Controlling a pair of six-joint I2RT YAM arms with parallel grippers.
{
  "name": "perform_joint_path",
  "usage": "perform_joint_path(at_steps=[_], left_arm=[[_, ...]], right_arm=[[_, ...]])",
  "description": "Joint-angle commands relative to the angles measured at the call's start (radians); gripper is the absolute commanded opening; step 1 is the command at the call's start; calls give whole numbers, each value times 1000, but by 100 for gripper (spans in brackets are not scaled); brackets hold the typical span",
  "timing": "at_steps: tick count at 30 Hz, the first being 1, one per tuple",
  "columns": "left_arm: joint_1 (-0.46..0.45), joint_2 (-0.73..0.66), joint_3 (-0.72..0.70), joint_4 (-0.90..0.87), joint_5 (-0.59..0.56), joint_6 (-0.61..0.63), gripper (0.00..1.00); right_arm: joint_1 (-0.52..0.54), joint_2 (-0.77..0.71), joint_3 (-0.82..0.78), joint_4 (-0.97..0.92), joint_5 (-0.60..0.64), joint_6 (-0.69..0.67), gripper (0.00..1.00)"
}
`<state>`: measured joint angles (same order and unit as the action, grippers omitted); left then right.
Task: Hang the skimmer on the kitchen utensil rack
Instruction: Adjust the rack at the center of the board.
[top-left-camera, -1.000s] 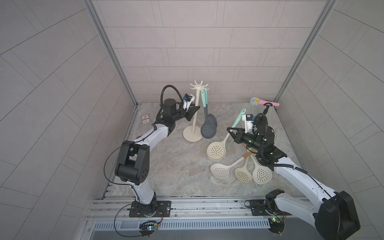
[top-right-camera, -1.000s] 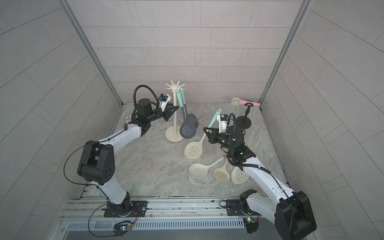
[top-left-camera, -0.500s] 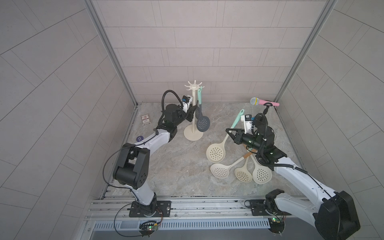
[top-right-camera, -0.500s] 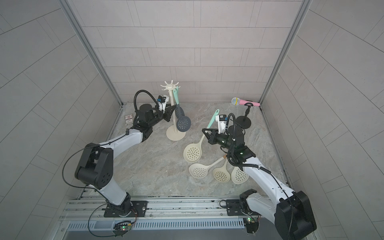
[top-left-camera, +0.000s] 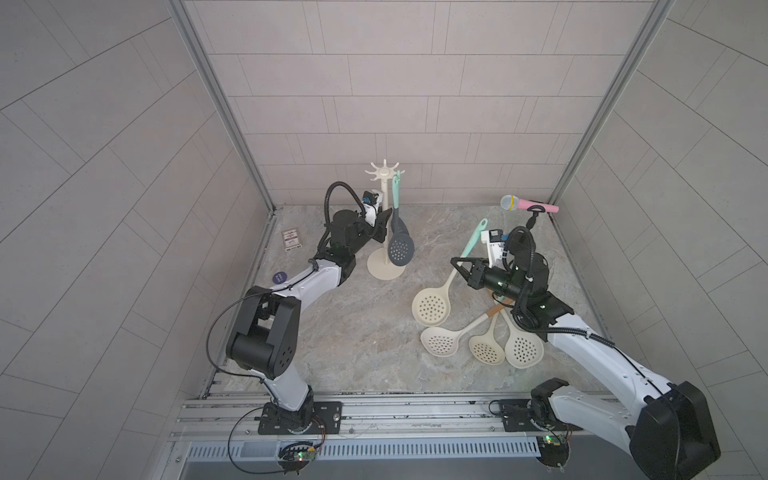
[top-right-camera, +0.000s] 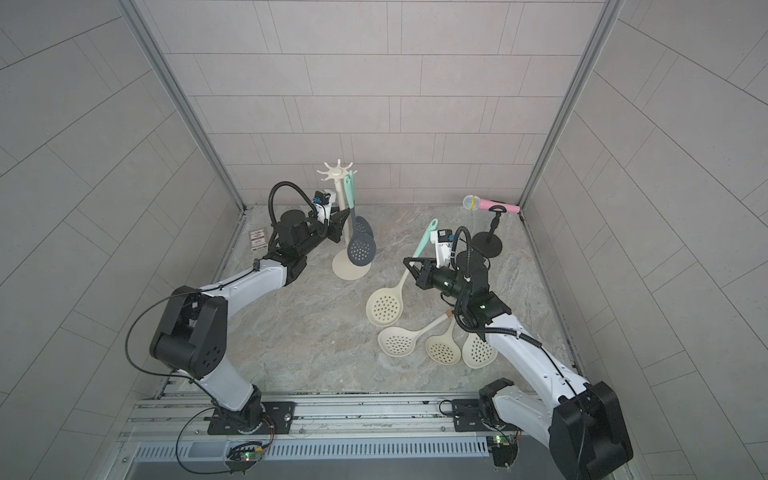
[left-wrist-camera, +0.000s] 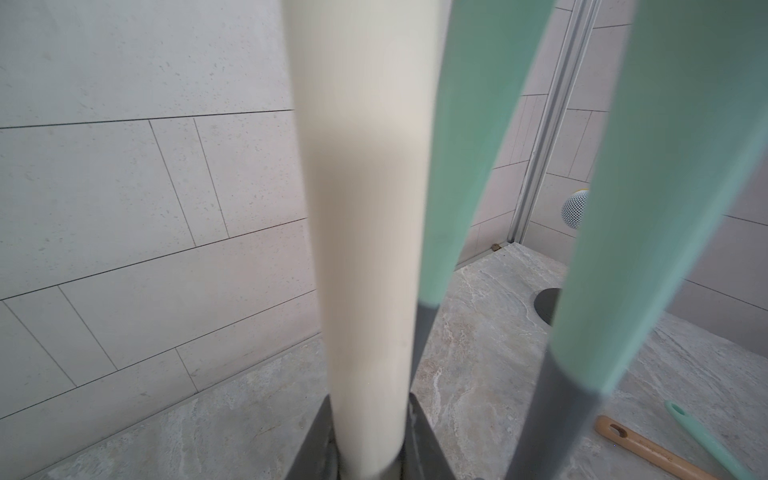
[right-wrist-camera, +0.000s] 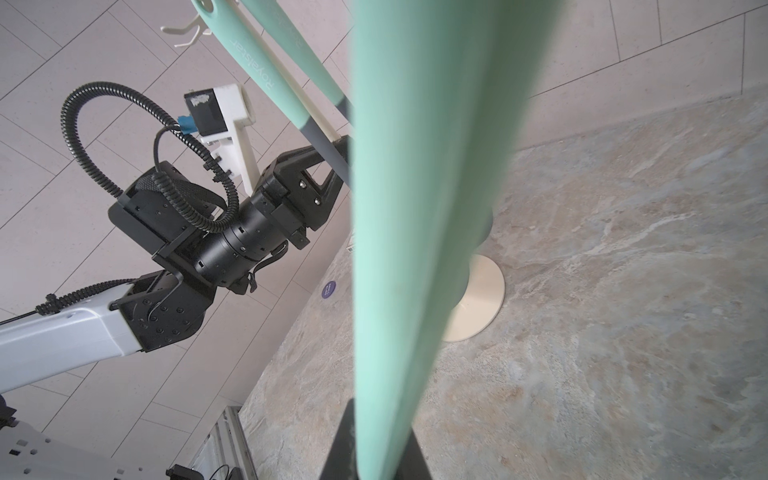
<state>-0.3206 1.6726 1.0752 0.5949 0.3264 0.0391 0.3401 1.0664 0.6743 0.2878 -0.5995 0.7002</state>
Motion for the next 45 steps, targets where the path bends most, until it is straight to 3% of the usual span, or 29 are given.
perform_joint_path(at_steps=[1,6,17,20,22,33,41,45], left_arm=[[18,22,-64,-221,-71,39,3],[20,-15,-87,-231,-71,45,32],[24,-39,-96,-288,-49,75,64],[26,-77,-100,-331,-63,84,85],[26,-107,-104,-367,-65,104,95],[79,-239,-145,-526,-94,129,100],[149,-300,-79,-702,29,144,100],[221,-331,-29,-814,161,146,100]], right_arm=[[-1,8,26,53,-34,14,0],[-1,11,37,55,-58,24,0],[-1,-15,34,24,-60,15,1],[-1,-20,31,8,-60,0,1],[-1,-19,32,-1,-61,-8,1],[-1,-23,-6,40,-77,2,2],[0,-15,5,18,-86,2,2],[4,15,24,6,-103,5,1]])
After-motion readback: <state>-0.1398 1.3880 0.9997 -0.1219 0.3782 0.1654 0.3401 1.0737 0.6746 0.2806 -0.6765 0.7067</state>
